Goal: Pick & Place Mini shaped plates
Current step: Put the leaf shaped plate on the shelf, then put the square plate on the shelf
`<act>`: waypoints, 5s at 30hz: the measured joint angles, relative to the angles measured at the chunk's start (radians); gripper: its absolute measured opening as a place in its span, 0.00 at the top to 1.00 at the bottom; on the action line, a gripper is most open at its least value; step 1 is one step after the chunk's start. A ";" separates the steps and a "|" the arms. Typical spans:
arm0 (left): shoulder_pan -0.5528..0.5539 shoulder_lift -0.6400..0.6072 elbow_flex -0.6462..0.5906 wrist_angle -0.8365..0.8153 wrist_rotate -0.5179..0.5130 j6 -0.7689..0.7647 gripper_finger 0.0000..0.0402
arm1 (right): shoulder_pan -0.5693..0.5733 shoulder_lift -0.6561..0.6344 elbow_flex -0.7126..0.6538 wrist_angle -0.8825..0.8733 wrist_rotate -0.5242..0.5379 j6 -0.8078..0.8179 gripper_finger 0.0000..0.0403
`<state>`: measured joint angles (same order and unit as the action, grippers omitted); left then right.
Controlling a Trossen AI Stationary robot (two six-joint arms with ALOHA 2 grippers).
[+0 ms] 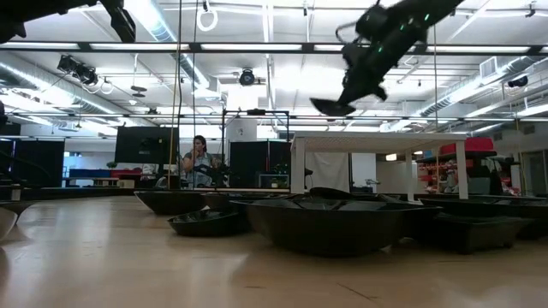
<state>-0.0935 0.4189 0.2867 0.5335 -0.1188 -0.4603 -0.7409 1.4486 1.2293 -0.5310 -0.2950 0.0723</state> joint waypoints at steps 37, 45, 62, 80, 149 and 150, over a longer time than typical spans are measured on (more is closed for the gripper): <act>0.000 0.000 0.000 0.000 0.000 0.000 0.90 | -0.123 0.220 0.139 -0.016 0.007 0.012 0.81; 0.000 0.000 0.000 0.000 0.000 0.000 0.90 | -0.091 0.136 0.138 0.042 0.017 -0.052 0.70; 0.000 0.000 0.000 0.000 0.000 0.000 0.90 | 0.567 -0.164 -0.052 -0.283 0.226 0.076 0.85; 0.000 0.000 0.000 0.000 0.000 0.000 0.90 | 0.637 -0.175 -0.605 -0.288 0.138 0.776 0.68; 0.000 0.000 0.000 0.000 0.000 0.000 0.90 | -0.447 -0.120 -0.159 -0.236 -0.020 0.199 0.97; 0.000 0.000 0.000 0.000 0.000 0.000 0.90 | -0.450 -0.119 -0.159 -0.236 -0.020 0.197 0.97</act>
<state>-0.0937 0.4187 0.2870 0.5335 -0.1188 -0.4599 -1.1912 1.3300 1.0702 -0.7668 -0.3145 0.2690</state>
